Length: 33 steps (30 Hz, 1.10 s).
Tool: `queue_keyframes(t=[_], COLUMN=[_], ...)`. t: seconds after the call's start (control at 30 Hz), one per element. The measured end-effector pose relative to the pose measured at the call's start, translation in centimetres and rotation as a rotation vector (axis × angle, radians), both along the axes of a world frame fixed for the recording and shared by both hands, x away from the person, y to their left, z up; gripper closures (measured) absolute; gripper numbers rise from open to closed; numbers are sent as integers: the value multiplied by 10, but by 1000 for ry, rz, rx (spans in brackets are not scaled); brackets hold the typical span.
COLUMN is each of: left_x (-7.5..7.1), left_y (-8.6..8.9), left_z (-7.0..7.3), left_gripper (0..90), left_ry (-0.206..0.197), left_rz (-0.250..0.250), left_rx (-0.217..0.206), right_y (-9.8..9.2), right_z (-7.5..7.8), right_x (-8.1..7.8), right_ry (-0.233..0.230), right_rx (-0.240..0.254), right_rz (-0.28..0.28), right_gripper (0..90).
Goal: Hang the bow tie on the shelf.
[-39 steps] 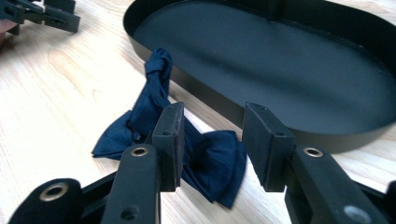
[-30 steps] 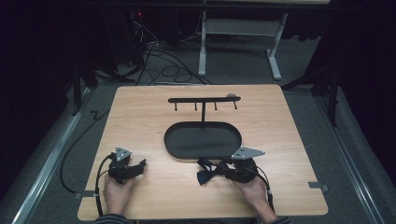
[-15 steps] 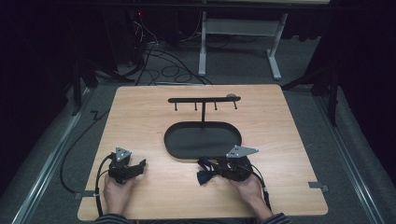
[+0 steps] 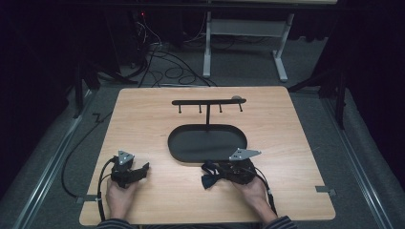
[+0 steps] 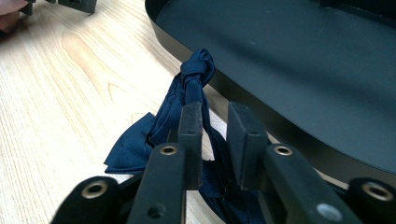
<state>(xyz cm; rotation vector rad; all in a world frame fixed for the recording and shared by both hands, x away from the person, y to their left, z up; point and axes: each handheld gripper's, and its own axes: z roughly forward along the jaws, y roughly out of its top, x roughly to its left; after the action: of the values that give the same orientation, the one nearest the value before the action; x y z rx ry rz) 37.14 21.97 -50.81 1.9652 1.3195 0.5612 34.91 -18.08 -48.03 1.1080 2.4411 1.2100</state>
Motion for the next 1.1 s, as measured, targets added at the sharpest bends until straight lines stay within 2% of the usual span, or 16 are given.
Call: queue_keyframes(t=[0.33,0.67,1.1], left_x=[0,0,0], left_y=[0,0,0], left_z=[0,0,0], left_gripper=[306,306,306], left_ry=[-1,-2,-1], left_rz=[0,1,0], left_rx=[-1,-2,-1], right_y=[2,1,-4], right_z=[-2,-1,12], right_x=[1,0,-6], right_ry=[5,-2,-37], right_rx=[-16,-13,15], right_rz=[11,19,15], right_gripper=[898,900,900])
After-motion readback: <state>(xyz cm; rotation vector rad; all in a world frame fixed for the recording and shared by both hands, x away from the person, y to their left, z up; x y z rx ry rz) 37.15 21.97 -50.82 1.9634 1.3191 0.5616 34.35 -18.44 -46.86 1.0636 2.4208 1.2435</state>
